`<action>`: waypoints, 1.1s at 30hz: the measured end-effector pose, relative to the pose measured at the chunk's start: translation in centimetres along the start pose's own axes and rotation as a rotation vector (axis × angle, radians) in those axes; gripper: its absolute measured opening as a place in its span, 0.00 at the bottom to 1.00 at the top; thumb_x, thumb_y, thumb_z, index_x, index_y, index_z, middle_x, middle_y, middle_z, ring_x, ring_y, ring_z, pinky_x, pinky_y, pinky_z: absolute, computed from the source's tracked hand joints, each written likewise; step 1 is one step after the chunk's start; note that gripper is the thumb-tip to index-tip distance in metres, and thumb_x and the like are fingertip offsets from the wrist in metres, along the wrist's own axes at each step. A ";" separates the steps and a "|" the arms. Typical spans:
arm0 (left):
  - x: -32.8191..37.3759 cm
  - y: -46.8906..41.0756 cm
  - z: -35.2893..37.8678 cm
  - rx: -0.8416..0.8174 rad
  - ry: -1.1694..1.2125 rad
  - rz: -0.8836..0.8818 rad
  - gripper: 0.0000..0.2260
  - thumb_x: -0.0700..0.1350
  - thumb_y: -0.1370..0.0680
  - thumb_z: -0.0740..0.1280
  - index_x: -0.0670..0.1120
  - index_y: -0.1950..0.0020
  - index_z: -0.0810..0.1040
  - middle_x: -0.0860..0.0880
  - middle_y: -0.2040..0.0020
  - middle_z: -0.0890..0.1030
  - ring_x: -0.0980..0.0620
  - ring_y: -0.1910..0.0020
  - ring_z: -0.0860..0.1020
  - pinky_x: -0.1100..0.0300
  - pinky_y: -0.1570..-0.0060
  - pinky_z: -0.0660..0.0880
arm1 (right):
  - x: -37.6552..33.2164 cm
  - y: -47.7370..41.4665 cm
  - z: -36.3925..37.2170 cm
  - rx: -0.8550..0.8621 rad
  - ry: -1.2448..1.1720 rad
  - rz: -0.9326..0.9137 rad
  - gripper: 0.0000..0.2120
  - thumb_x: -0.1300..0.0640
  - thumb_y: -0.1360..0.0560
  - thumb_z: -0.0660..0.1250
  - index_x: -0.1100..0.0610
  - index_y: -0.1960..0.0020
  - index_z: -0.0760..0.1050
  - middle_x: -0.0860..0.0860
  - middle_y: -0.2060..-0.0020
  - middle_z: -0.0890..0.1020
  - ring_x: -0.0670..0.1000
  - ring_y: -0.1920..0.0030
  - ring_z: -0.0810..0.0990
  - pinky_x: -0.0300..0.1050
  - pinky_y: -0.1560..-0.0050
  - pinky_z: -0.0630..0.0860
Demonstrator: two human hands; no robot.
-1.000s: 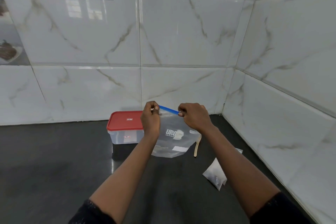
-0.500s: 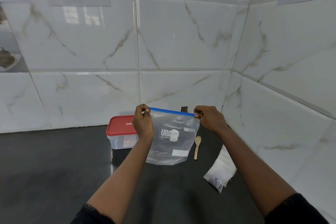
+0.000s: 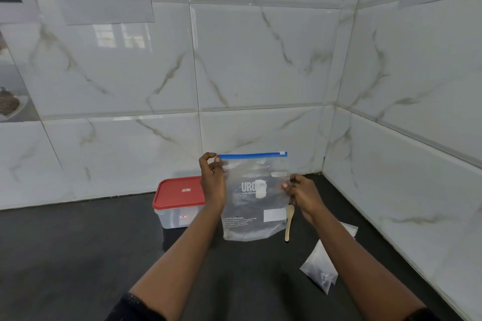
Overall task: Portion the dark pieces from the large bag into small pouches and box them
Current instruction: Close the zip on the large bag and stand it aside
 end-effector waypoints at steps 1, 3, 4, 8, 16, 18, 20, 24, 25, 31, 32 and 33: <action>-0.5 -0.2 -0.1 -0.084 -0.019 -0.022 0.09 0.50 0.20 0.59 0.53 0.40 0.65 0.51 0.54 0.79 0.52 0.57 0.78 0.61 0.56 0.76 | 0.2 -0.7 -0.2 0.038 -0.011 0.010 0.07 0.65 0.23 0.64 0.61 0.46 0.76 0.59 0.51 0.82 0.55 0.52 0.80 0.58 0.46 0.78; -1.5 -0.3 -0.3 -0.226 -0.103 -0.089 0.17 0.50 0.22 0.63 0.51 0.35 0.64 0.49 0.51 0.79 0.52 0.54 0.79 0.65 0.59 0.74 | 0.2 -1.8 -0.7 0.090 -0.007 -0.004 0.06 0.67 0.23 0.63 0.60 0.50 0.76 0.57 0.57 0.81 0.52 0.58 0.79 0.53 0.55 0.79; -2.0 -0.4 -0.4 -0.266 -0.153 -0.120 0.20 0.49 0.23 0.66 0.49 0.34 0.65 0.47 0.50 0.79 0.52 0.53 0.79 0.67 0.60 0.73 | 0.0 -2.4 -0.9 0.114 0.007 -0.015 0.06 0.68 0.23 0.62 0.58 0.53 0.75 0.55 0.60 0.80 0.50 0.61 0.77 0.48 0.60 0.77; -4.1 -2.2 0.4 -0.308 -0.231 -0.133 0.18 0.36 0.25 0.67 0.45 0.36 0.71 0.47 0.52 0.80 0.52 0.51 0.79 0.67 0.55 0.74 | 0.0 -5.5 -1.4 0.164 0.106 -0.040 0.07 0.64 0.24 0.65 0.55 0.59 0.75 0.55 0.58 0.80 0.52 0.58 0.77 0.48 0.55 0.76; -6.0 -8.2 5.3 -0.300 -0.339 -0.145 0.09 0.36 0.25 0.67 0.42 0.45 0.79 0.49 0.56 0.81 0.57 0.59 0.79 0.68 0.61 0.74 | 0.2 -12.5 -2.8 0.238 0.274 -0.022 0.08 0.60 0.26 0.69 0.61 0.48 0.80 0.53 0.55 0.82 0.51 0.53 0.78 0.47 0.49 0.74; -6.8 -9.5 6.3 -0.307 -0.348 -0.152 0.08 0.37 0.24 0.67 0.42 0.46 0.79 0.49 0.57 0.81 0.55 0.60 0.79 0.65 0.60 0.76 | 0.3 -14.2 -2.9 0.254 0.329 -0.011 0.08 0.60 0.25 0.69 0.61 0.48 0.80 0.53 0.55 0.81 0.51 0.53 0.78 0.46 0.45 0.74; -7.6 -10.5 7.0 -0.309 -0.354 -0.145 0.06 0.37 0.24 0.67 0.43 0.48 0.79 0.48 0.57 0.81 0.53 0.59 0.80 0.63 0.60 0.76 | 0.6 -15.7 -3.0 0.254 0.368 -0.002 0.08 0.60 0.25 0.69 0.61 0.48 0.81 0.55 0.55 0.82 0.51 0.54 0.78 0.48 0.44 0.75; -9.6 -13.3 8.5 -0.279 -0.397 -0.130 0.04 0.38 0.24 0.67 0.45 0.51 0.77 0.45 0.54 0.81 0.49 0.56 0.80 0.59 0.58 0.77 | 1.1 -19.0 -2.9 0.227 0.378 0.019 0.06 0.61 0.25 0.69 0.63 0.50 0.80 0.55 0.60 0.80 0.51 0.62 0.76 0.44 0.55 0.76; -9.7 -13.5 8.6 -0.273 -0.413 -0.127 0.04 0.38 0.24 0.68 0.45 0.52 0.77 0.45 0.54 0.81 0.48 0.55 0.80 0.57 0.56 0.77 | 1.1 -19.2 -2.8 0.225 0.377 0.026 0.05 0.62 0.25 0.69 0.63 0.51 0.80 0.55 0.60 0.80 0.51 0.64 0.75 0.43 0.57 0.74; -12.2 -15.5 10.4 -0.228 -0.490 -0.120 0.07 0.39 0.25 0.68 0.42 0.47 0.77 0.49 0.54 0.78 0.50 0.53 0.76 0.59 0.51 0.72 | 2.6 -23.0 -2.6 0.201 0.393 0.030 0.02 0.61 0.24 0.67 0.59 0.52 0.77 0.54 0.59 0.79 0.52 0.60 0.76 0.36 0.64 0.71; -12.4 -15.5 10.4 -0.216 -0.492 -0.118 0.09 0.39 0.25 0.69 0.42 0.45 0.76 0.49 0.53 0.77 0.51 0.52 0.76 0.62 0.52 0.70 | 2.8 -23.4 -2.6 0.198 0.404 0.032 0.02 0.61 0.24 0.67 0.59 0.52 0.77 0.54 0.58 0.79 0.52 0.59 0.77 0.38 0.61 0.74; -12.3 -15.5 10.5 -0.201 -0.482 -0.114 0.10 0.38 0.25 0.69 0.42 0.44 0.75 0.49 0.53 0.77 0.52 0.53 0.75 0.64 0.53 0.69 | 2.9 -23.6 -2.6 0.198 0.414 0.038 0.03 0.61 0.24 0.67 0.58 0.51 0.77 0.55 0.57 0.80 0.52 0.59 0.77 0.43 0.56 0.77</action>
Point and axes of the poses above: each hand's wrist, its own y-axis away from the middle knuckle, its own z-axis out of the palm, x = y × z, the point moved 1 cm from there along -y, towards the middle knuckle
